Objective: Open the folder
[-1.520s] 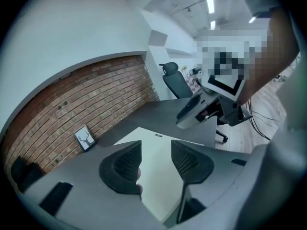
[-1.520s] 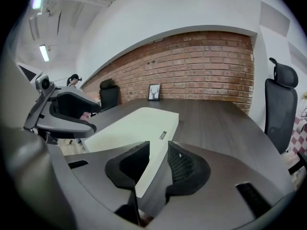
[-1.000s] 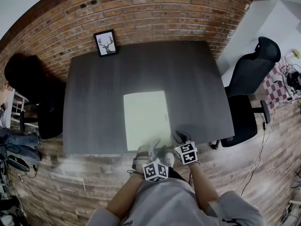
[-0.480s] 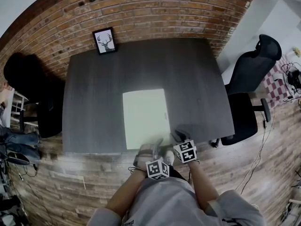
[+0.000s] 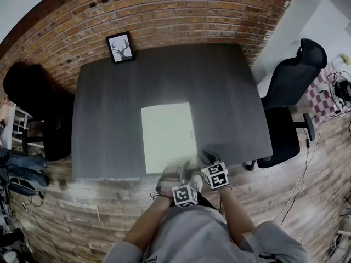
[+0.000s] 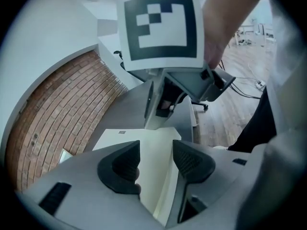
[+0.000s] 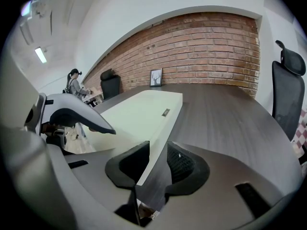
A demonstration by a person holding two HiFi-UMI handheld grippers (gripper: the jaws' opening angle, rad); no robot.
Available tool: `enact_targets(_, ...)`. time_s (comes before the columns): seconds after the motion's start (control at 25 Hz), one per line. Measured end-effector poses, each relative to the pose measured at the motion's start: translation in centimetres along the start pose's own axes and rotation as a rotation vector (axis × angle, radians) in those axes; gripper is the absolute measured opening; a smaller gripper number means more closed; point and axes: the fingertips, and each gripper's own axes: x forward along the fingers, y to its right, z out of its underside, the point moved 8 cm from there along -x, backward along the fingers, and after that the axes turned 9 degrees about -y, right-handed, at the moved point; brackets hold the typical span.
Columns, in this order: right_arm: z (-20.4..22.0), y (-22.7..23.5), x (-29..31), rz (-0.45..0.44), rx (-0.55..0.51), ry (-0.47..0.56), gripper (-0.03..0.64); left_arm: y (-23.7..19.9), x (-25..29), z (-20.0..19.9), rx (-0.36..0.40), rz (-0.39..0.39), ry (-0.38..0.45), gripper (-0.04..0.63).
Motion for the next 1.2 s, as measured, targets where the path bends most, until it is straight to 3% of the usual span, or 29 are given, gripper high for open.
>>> enact_targets(0.32, 0.1, -0.1, -0.1, -0.003, 0.000, 0.006, 0.091, -0.1, -1.2, 0.3, -0.051, -0.017, 0.017, 0.175)
enact_targets(0.56, 0.0, 0.0, 0.0, -0.007, 0.006, 0.010, 0.091, 1.0, -1.7, 0.0, -0.009, -0.035, 0.022, 0.043)
enact_targets(0.72, 0.1, 0.1, 0.0, -0.009, -0.001, 0.007, 0.092, 0.7, -2.1, -0.1, -0.034, -0.044, 0.039, 0.028)
enact_targets(1.2, -0.1, 0.2, 0.0, -0.007, -0.027, 0.009, 0.094, -4.7, -9.3, 1.6, -0.339, -0.325, 0.188, 0.011)
